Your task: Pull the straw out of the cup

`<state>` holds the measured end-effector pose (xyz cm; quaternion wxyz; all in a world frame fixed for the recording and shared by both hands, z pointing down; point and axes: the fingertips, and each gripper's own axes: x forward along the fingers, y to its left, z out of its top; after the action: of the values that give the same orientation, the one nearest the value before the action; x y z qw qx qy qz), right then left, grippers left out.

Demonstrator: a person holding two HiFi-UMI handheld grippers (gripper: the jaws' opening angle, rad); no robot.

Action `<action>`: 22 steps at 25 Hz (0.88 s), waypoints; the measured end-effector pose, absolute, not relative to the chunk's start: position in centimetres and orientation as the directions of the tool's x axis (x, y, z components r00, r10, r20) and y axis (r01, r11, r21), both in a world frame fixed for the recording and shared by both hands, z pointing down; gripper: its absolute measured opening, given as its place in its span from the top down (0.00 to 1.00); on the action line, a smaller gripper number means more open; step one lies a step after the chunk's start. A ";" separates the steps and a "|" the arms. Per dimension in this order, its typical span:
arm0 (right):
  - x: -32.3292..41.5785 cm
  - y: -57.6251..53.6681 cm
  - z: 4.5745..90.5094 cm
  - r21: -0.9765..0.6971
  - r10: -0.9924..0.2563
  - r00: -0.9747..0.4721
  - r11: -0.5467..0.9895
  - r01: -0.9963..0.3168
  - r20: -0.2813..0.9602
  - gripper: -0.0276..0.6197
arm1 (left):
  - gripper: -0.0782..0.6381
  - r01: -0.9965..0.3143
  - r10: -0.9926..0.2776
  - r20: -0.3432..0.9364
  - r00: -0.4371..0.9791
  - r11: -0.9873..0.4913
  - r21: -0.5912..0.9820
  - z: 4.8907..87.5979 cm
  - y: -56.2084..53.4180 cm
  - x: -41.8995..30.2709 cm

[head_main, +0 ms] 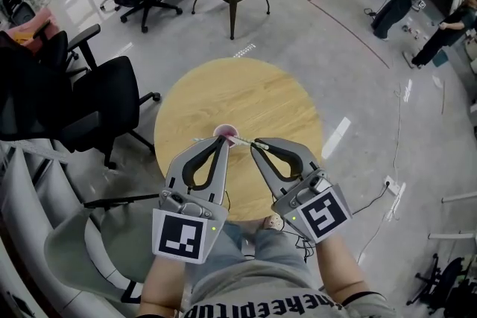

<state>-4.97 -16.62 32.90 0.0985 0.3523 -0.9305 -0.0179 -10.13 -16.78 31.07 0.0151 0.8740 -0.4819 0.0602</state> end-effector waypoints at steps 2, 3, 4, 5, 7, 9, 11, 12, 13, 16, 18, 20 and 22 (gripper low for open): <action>-4.3 -16.4 32.5 0.098 -0.661 -0.732 0.749 -0.655 0.165 0.89 | 0.86 -0.842 -0.839 0.115 0.532 -0.539 -0.035 30.7 -16.6 -9.4; -4.0 -16.3 32.3 0.095 -0.662 -0.732 0.749 -0.656 0.161 0.89 | 0.86 -0.840 -0.837 0.112 0.535 -0.541 -0.037 30.5 -16.5 -9.0; -3.7 -16.3 32.1 0.093 -0.662 -0.733 0.748 -0.657 0.156 0.89 | 0.86 -0.838 -0.836 0.109 0.537 -0.544 -0.040 30.3 -16.5 -8.6; -3.4 -16.2 31.8 0.091 -0.663 -0.734 0.748 -0.657 0.148 0.89 | 0.86 -0.837 -0.835 0.107 0.539 -0.546 -0.042 30.1 -16.4 -8.3; -2.7 -16.1 31.2 0.089 -0.664 -0.736 0.748 -0.658 0.135 0.89 | 0.86 -0.835 -0.834 0.104 0.542 -0.549 -0.043 29.8 -16.3 -7.5; -2.1 -15.9 30.8 0.092 -0.665 -0.736 0.747 -0.659 0.125 0.89 | 0.86 -0.833 -0.832 0.099 0.546 -0.552 -0.045 29.5 -16.2 -6.7; -1.3 -15.6 30.5 0.092 -0.667 -0.736 0.745 -0.661 0.117 0.89 | 0.86 -0.831 -0.831 0.094 0.549 -0.554 -0.047 29.4 -15.9 -5.9; -1.0 -15.5 30.3 0.092 -0.668 -0.736 0.744 -0.662 0.113 0.89 | 0.86 -0.830 -0.830 0.092 0.550 -0.555 -0.049 29.3 -15.8 -5.5; -0.7 -15.4 30.1 0.092 -0.669 -0.736 0.744 -0.662 0.109 0.89 | 0.86 -0.829 -0.829 0.089 0.551 -0.557 -0.051 29.2 -15.7 -5.2; 0.3 -15.1 29.5 0.093 -0.671 -0.735 0.742 -0.664 0.099 0.89 | 0.86 -0.826 -0.827 0.085 0.555 -0.560 -0.055 28.8 -15.3 -4.2; 0.9 -15.0 29.1 0.089 -0.671 -0.736 0.741 -0.665 0.091 0.89 | 0.86 -0.826 -0.827 0.085 0.556 -0.561 -0.055 28.6 -15.1 -3.4; 1.7 -14.9 28.9 0.083 -0.670 -0.738 0.742 -0.665 0.081 0.89 | 0.86 -0.826 -0.827 0.084 0.556 -0.561 -0.056 28.5 -14.9 -2.6; 2.3 -14.7 28.7 0.079 -0.668 -0.740 0.744 -0.664 0.073 0.89 | 0.86 -0.826 -0.827 0.081 0.556 -0.561 -0.059 28.5 -14.7 -2.0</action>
<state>2.28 -14.71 28.72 0.0484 0.3572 -0.9325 -0.0236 -1.96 -14.73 28.48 -0.0073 0.8820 -0.4685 0.0498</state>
